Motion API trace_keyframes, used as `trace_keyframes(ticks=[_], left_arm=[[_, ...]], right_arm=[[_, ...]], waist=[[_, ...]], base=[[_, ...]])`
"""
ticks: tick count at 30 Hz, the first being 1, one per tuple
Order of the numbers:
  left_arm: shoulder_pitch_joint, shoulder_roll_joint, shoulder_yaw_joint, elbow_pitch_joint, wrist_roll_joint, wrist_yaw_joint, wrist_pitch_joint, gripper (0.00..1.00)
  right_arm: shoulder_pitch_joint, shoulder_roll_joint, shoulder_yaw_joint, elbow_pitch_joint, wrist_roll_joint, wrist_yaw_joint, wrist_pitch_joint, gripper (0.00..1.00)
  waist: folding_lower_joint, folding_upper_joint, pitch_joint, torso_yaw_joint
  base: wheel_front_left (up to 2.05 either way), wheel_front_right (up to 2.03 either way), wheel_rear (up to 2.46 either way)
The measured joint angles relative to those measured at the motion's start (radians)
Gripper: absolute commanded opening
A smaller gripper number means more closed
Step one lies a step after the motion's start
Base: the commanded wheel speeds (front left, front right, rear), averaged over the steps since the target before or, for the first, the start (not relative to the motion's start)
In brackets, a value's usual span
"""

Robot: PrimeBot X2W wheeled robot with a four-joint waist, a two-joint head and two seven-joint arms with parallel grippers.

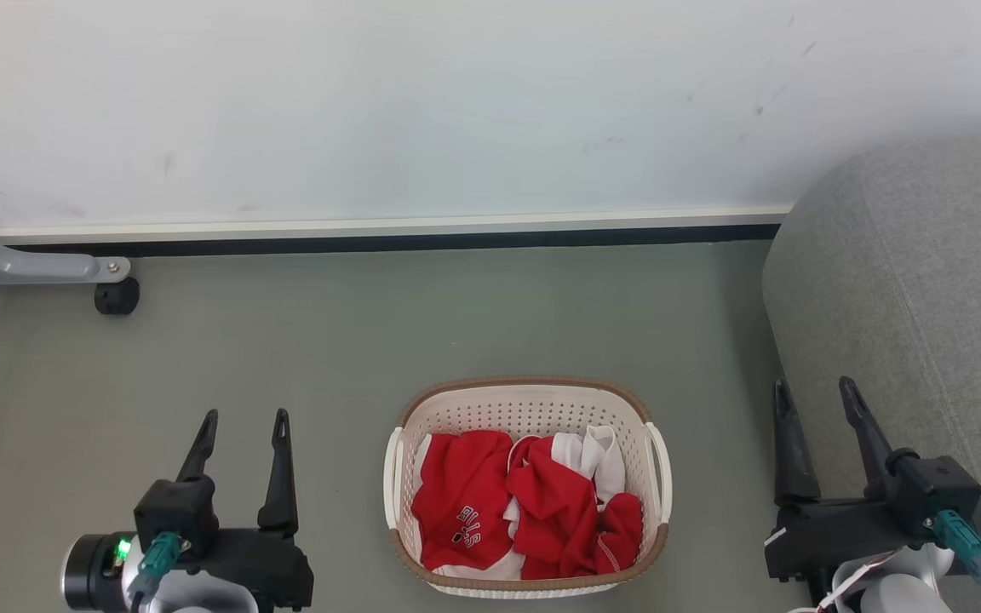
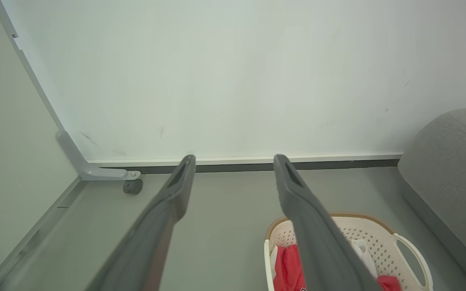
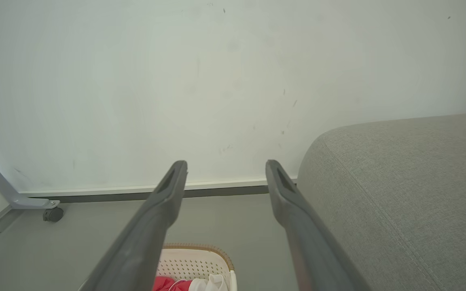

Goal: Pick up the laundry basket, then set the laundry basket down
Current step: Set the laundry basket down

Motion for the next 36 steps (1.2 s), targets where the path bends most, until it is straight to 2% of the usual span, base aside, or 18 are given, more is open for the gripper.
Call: trace_keyframes(ticks=[15, 36], left_arm=[[0.016, 0.031, -0.021, -0.01, 0.01, -0.002, 0.062, 1.0], [0.036, 0.041, -0.005, -0.044, 0.009, -0.002, 0.096, 1.0]], right_arm=[[0.016, -0.001, -0.006, -0.004, -0.019, 0.0, 0.0, 1.0], [0.022, -0.002, -0.02, -0.001, -0.026, -0.001, 0.0, 1.0]], waist=[[0.0, 0.0, -0.007, 0.007], [0.0, 0.0, -0.02, 0.003]], base=[[0.0, 0.0, 0.0], [0.0, 0.0, 0.0]])
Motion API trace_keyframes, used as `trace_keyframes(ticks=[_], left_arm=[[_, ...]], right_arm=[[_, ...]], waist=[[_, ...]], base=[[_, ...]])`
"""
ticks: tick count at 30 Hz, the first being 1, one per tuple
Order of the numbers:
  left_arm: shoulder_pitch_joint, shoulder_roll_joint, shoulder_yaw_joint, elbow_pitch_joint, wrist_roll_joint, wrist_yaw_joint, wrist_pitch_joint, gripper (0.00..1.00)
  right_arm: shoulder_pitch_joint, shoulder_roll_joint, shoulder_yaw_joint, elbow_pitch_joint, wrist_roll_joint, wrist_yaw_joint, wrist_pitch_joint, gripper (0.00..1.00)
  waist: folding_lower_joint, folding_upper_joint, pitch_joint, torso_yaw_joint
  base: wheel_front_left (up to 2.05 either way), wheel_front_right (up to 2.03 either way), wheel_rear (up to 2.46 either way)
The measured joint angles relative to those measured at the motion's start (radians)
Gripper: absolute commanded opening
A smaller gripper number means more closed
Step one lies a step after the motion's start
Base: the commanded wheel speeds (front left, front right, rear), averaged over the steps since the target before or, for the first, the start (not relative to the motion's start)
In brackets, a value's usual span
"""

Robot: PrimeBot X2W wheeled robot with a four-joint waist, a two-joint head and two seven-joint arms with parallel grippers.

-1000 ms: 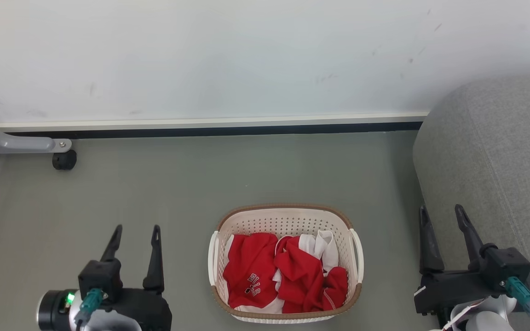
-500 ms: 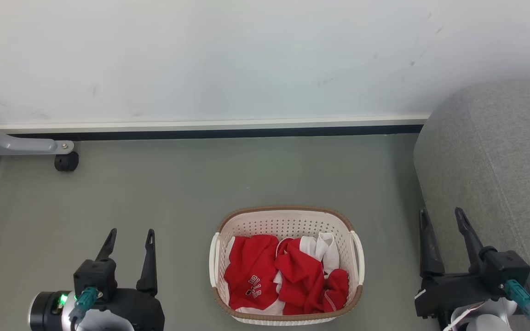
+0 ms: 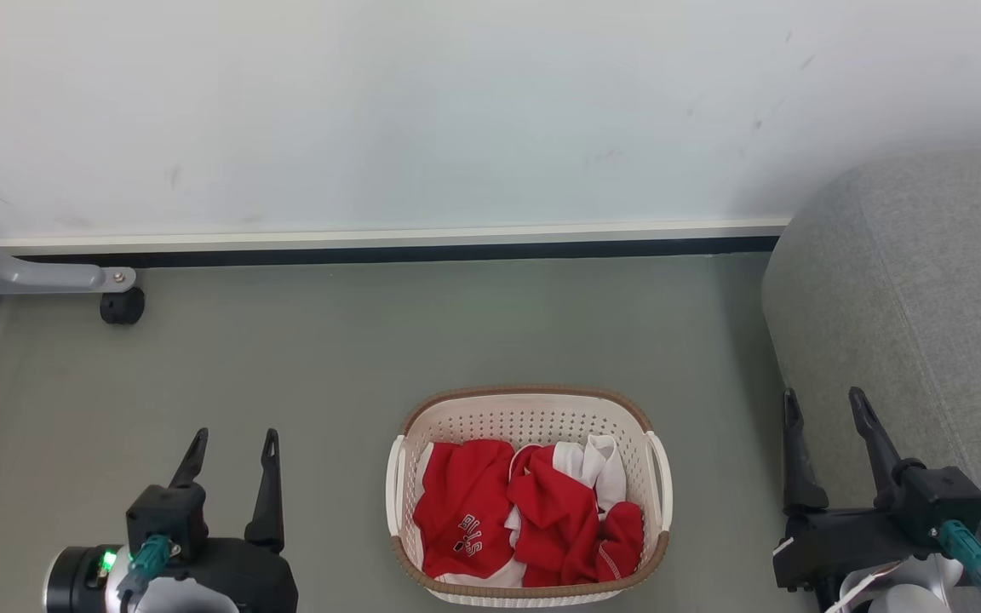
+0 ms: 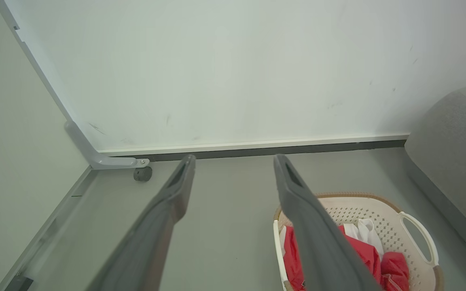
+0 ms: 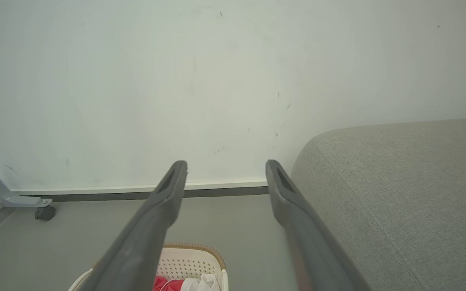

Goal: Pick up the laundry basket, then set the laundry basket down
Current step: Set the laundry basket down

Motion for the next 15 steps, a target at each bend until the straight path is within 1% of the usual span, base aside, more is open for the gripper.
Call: trace_keyframes(ticks=[15], left_arm=[[0.001, 0.0, 0.013, -0.03, -0.007, 0.0, 0.0, 1.0]], right_arm=[[0.011, 0.0, -0.005, -0.003, -0.001, -0.003, 0.0, 1.0]], waist=[[0.0, 0.0, 0.01, -0.002]], base=[[0.0, 0.0, 0.0]])
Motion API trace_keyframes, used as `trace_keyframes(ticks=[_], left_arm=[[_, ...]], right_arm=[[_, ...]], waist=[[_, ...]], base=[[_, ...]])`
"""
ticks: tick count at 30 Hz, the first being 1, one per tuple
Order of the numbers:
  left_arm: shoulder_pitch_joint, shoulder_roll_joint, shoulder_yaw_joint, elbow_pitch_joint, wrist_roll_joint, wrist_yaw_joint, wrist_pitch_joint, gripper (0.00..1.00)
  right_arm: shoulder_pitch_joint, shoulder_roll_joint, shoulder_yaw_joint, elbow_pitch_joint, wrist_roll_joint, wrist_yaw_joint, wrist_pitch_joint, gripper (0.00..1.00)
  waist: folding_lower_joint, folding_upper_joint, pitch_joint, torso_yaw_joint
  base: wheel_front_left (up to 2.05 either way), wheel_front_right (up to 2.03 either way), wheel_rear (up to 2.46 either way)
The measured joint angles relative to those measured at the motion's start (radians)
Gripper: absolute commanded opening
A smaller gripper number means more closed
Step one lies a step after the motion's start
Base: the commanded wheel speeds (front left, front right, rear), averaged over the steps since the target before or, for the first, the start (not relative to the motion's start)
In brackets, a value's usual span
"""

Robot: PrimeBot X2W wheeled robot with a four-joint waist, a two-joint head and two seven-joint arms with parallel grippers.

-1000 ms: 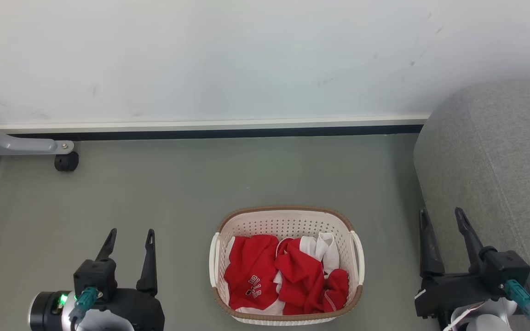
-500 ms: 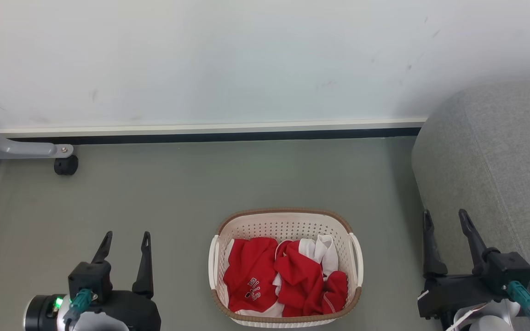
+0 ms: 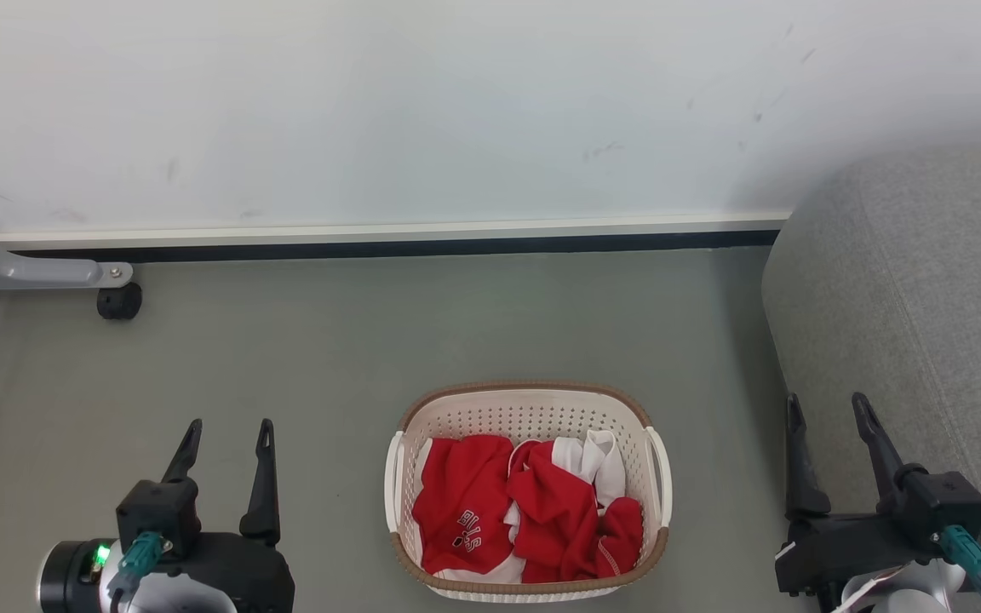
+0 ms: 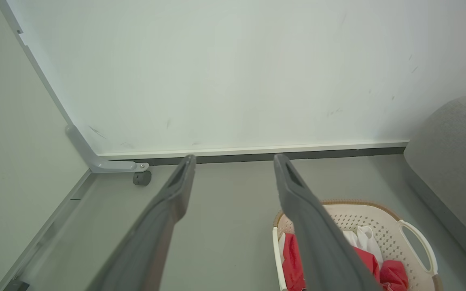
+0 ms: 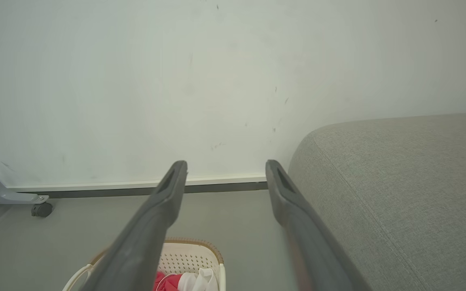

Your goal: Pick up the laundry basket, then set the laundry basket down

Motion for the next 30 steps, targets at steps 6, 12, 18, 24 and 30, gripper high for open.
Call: trace_keyframes(ticks=[6, 12, 18, 24, 30], left_arm=[[0.0, 0.0, 0.001, -0.008, 0.0, 0.0, 0.008, 1.0], [0.0, 0.0, 0.003, -0.013, 0.001, 0.0, 0.009, 1.0], [0.0, -0.001, 0.006, -0.015, 0.003, 0.0, 0.009, 1.0], [0.0, -0.002, 0.008, -0.014, 0.003, 0.0, 0.01, 1.0], [0.0, -0.004, 0.01, -0.013, 0.01, 0.0, 0.014, 1.0]], right_arm=[[0.0, 0.0, -0.002, -0.002, 0.0, -0.001, 0.0, 1.0], [0.0, 0.0, -0.004, -0.006, -0.006, -0.001, 0.0, 1.0], [0.0, -0.001, -0.006, -0.007, -0.007, -0.001, 0.0, 1.0], [-0.001, -0.001, -0.007, -0.003, -0.007, -0.004, 0.0, 1.0], [-0.001, -0.001, -0.008, -0.003, -0.007, -0.004, 0.0, 1.0]], waist=[[0.0, 0.0, 0.006, -0.001], [0.0, 0.0, 0.012, -0.002], [0.0, 0.0, 0.015, -0.002], [0.0, 0.0, 0.011, -0.001], [0.0, 0.0, 0.005, 0.0]], base=[[0.0, 0.0, 0.0], [0.0, 0.0, 0.0], [0.0, 0.0, 0.0], [0.0, 0.0, 0.0], [0.0, 0.0, 0.0]])
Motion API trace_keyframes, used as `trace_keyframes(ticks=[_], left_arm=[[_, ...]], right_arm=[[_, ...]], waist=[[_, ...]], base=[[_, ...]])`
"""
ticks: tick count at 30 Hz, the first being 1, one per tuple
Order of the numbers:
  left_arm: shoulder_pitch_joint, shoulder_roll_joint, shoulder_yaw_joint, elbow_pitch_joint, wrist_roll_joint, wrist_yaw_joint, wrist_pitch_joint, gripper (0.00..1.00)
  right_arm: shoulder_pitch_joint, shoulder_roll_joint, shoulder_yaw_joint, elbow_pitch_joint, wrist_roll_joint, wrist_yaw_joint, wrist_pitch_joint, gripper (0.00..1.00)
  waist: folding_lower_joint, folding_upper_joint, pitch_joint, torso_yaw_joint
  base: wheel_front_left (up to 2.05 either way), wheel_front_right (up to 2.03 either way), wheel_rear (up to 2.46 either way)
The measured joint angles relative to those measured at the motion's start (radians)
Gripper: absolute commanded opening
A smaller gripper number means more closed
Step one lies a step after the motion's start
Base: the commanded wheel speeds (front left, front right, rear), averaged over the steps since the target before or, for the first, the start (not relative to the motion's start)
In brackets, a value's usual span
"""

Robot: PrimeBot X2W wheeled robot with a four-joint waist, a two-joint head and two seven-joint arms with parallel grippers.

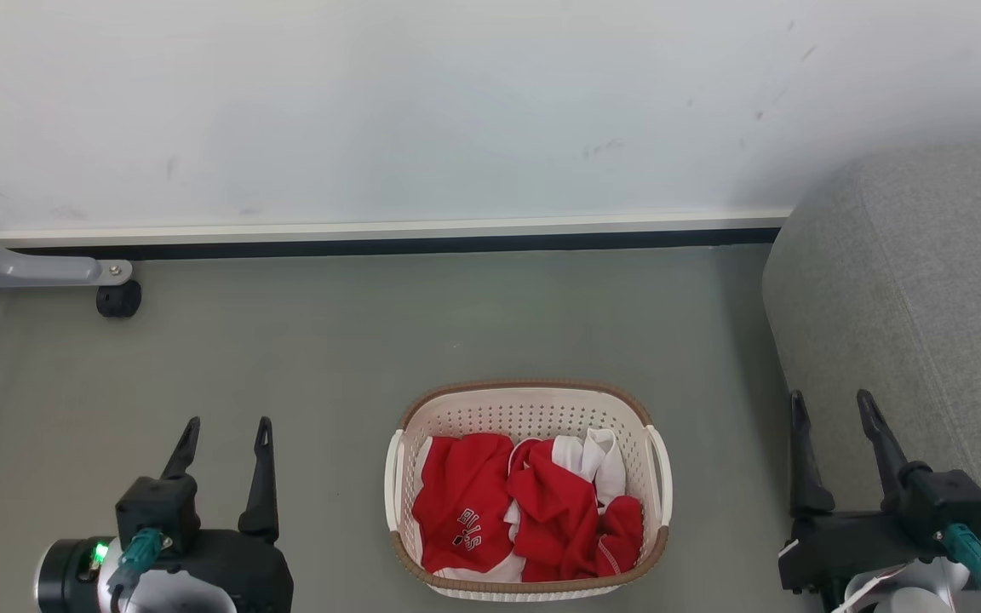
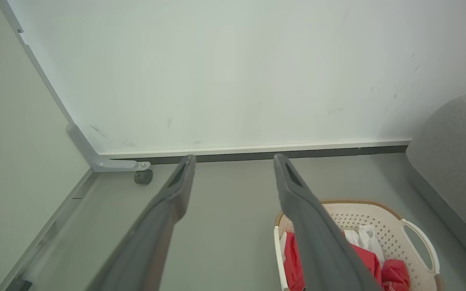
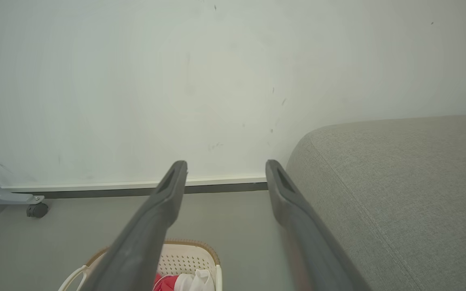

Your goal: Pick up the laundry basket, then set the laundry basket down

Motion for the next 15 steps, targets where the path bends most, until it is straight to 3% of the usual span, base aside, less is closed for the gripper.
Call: trace_keyframes(ticks=[1, 2, 15], left_arm=[[0.0, 0.0, 0.0, 0.002, 0.003, 0.0, 0.003, 1.0], [0.0, -0.001, 0.0, 0.005, 0.003, 0.0, 0.003, 0.0], [0.041, -0.029, 0.007, 0.07, -0.053, -0.011, 0.018, 0.0]], right_arm=[[0.0, 0.0, 0.0, 0.0, 0.0, 0.0, 0.0, 1.0], [0.001, 0.001, 0.0, 0.002, 0.0, 0.0, 0.001, 0.0], [0.049, 0.029, -0.01, 0.069, 0.063, 0.012, 0.021, 0.0]], waist=[[0.0, 0.0, -0.001, 0.0], [0.0, 0.0, -0.001, 0.0], [0.0, 0.0001, -0.007, -0.001]], base=[[0.0, 0.0, 0.0], [0.0, 0.0, 0.0], [0.0, 0.0, 0.0]])
